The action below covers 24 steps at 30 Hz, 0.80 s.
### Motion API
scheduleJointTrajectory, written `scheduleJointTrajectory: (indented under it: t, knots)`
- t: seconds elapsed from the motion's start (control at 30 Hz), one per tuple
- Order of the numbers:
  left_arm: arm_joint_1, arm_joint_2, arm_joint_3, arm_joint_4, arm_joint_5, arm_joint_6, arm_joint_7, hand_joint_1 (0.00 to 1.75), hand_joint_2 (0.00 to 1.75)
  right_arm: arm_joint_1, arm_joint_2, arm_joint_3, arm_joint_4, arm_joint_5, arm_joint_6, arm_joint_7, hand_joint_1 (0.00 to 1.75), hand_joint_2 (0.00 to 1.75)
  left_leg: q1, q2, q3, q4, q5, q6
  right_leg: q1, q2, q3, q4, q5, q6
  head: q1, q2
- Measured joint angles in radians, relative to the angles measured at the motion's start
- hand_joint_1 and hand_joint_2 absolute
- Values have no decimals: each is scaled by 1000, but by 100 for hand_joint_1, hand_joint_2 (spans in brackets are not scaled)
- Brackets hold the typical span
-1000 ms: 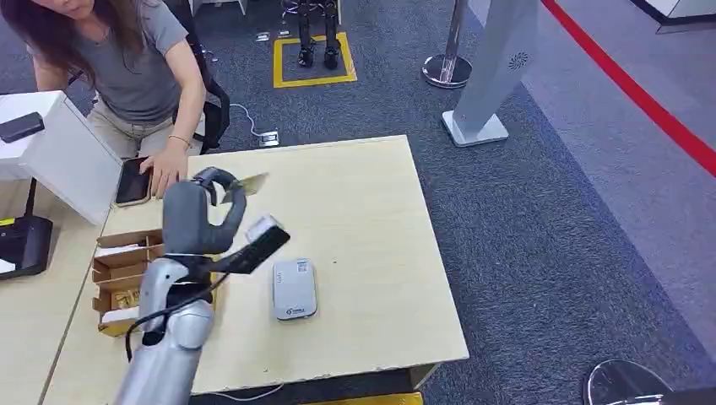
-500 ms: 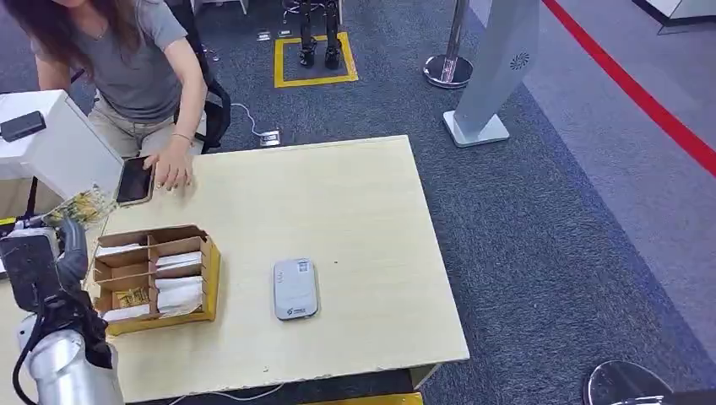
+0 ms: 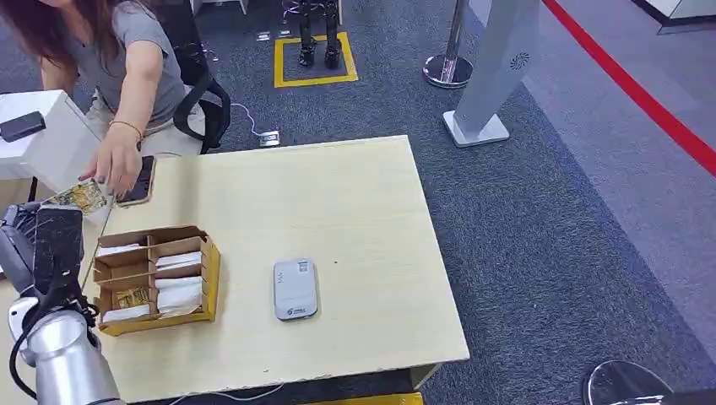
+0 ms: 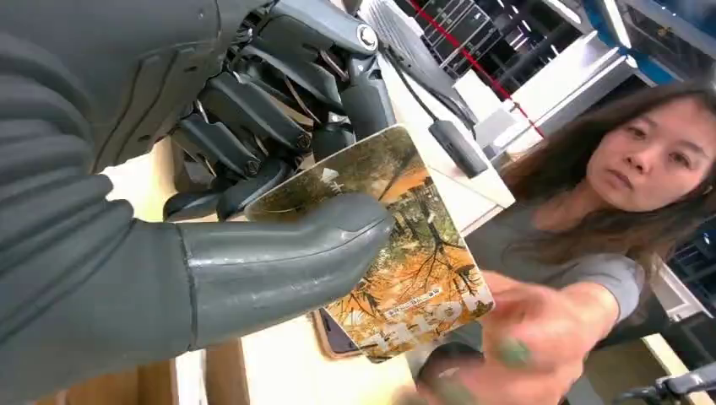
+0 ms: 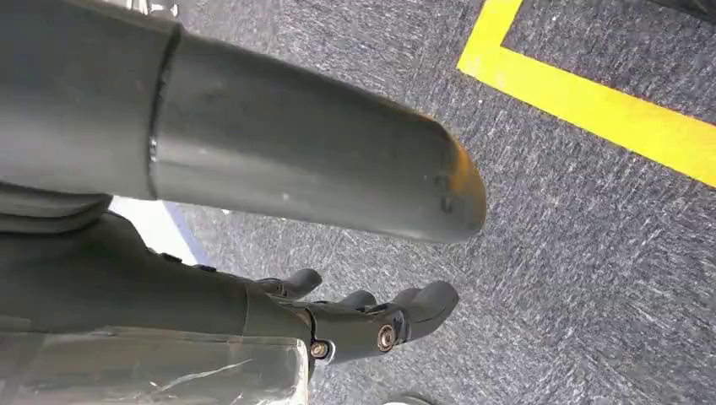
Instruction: Pass the card to the sensor for recognition and then transmit it.
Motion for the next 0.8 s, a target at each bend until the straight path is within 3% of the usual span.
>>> scheduleJointTrajectory:
  t: [0.17, 0.2, 0.23, 0.57, 0.8]
  knots:
    - [-7, 0, 0, 3, -6, 0, 0, 175, 175, 0, 0, 0, 0, 0, 3, 0, 0, 0, 0, 0, 0, 0, 0, 0, 0, 0, 0, 0, 0, 0, 0, 0]
    - [-7, 0, 0, 4, -6, 0, 0, 140, 175, 0, 0, 0, 0, 0, 3, -1, 0, 0, 0, 0, 0, 0, 0, 0, 0, 0, 0, 0, 0, 0, 0, 0]
    - [-7, 0, 0, 5, -6, 0, 0, 3, 175, 0, 0, 0, 0, 0, 3, -2, 0, 0, 0, 0, 0, 0, 0, 0, 0, 0, 0, 0, 0, 0, 0, 0]
    - [-3, -9, 0, 7, -7, 3, -3, 0, 175, 1, 0, 0, 0, -1, 5, -3, 0, 0, 0, 0, 0, 0, 0, 0, 0, 0, 0, 0, 0, 0, 0, 0]
    - [50, -31, -6, -59, 1, 11, -21, 0, 175, 7, 0, 0, 0, -12, -5, -10, 0, 0, 0, 0, 0, 0, 0, 0, 0, 0, 0, 0, 0, 0, 0, 0]
